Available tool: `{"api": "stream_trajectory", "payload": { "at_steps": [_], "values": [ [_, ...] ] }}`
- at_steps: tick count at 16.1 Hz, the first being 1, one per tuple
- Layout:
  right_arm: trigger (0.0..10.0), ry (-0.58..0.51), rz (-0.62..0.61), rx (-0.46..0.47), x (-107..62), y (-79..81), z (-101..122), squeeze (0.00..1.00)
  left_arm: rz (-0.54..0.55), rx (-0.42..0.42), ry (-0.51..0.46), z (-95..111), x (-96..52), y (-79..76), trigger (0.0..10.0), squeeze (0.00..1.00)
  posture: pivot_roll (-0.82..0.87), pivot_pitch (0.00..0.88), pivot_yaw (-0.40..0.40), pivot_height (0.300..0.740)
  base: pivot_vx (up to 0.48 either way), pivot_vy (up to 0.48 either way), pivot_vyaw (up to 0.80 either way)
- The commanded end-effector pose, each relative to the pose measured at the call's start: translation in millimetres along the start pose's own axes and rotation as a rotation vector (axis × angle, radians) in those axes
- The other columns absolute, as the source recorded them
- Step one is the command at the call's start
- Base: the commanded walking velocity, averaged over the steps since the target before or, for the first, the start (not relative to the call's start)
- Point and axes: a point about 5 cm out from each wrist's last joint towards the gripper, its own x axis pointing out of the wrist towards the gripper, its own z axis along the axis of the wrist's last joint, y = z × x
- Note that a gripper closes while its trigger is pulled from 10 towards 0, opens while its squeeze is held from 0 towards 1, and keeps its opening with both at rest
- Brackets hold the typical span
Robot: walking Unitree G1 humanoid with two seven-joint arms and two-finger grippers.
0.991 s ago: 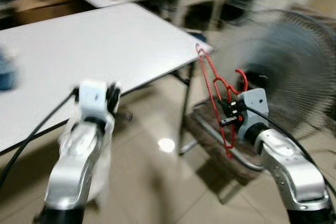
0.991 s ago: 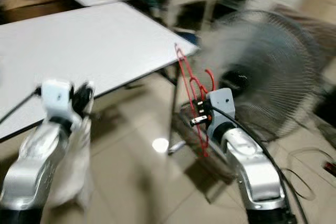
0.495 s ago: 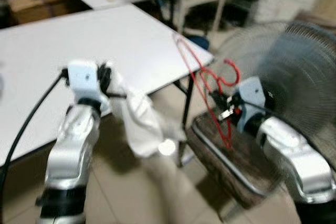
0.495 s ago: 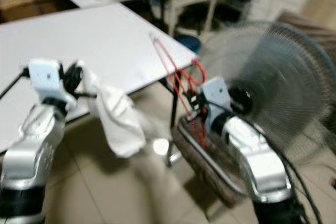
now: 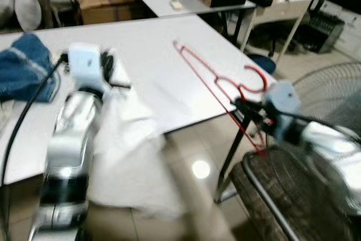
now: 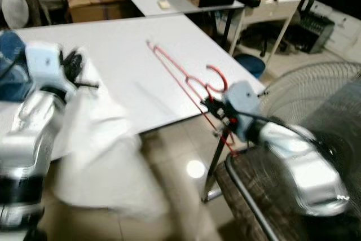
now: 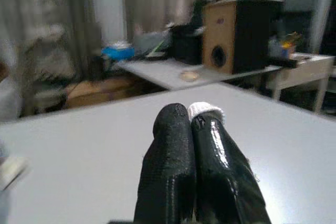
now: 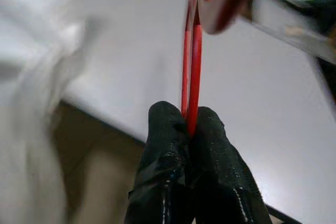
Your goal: Hang hanger
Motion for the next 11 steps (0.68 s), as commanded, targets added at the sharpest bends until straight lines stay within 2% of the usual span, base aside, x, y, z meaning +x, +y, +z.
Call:
{"api": "stream_trajectory", "payload": {
  "at_steps": [1, 3, 4, 5, 7, 9, 11],
  "values": [
    [10.0, 0.014, 0.107, 0.005, -11.3, 3.3, 1, 0.0, -0.078, 0.011, -0.035, 8, 9.0, -11.4, 10.0, 0.0, -0.13, 0.0, -0.032, 0.74, 0.409, 0.0, 0.0],
    [10.0, 0.03, 0.227, 0.011, -25.8, 5.8, 6, 0.0, -0.104, 0.013, -0.036, 8, 18.7, -12.9, 10.0, 0.0, -0.13, 0.0, -0.026, 0.74, 0.411, 0.0, 0.0],
    [10.0, 0.057, 0.324, 0.009, -38.5, 8.3, 11, 0.0, -0.113, 0.031, -0.038, 11, 25.8, -11.7, 10.0, 0.0, -0.13, 0.0, -0.024, 0.74, 0.409, 0.0, 0.0],
    [10.0, 0.068, 0.359, 0.017, -43.5, 9.2, 12, 0.0, -0.119, 0.032, -0.038, 12, 28.6, -11.3, 10.0, 0.0, -0.13, 0.0, -0.023, 0.74, 0.409, 0.0, 0.0],
    [10.0, 0.071, 0.496, 0.06, -58.8, 12.9, 22, 0.0, -0.17, 0.047, -0.052, 20, 39.7, -12.0, 10.0, 0.0, -0.14, 0.0, -0.02, 0.74, 0.409, 0.0, 0.0],
    [10.0, 0.081, 0.563, 0.059, -55.4, 19.3, 22, 0.0, -0.195, 0.062, -0.067, 24, 44.4, -11.5, 10.0, 0.0, -0.14, 0.0, -0.02, 0.74, 0.405, 0.0, 0.0],
    [10.0, 0.095, 0.567, 0.035, -44.3, 21.6, 19, 0.0, -0.228, 0.058, -0.092, 30, 44.7, -13.4, 10.0, 0.0, -0.14, 0.0, -0.02, 0.74, 0.409, 0.0, 0.0]
  ]
}}
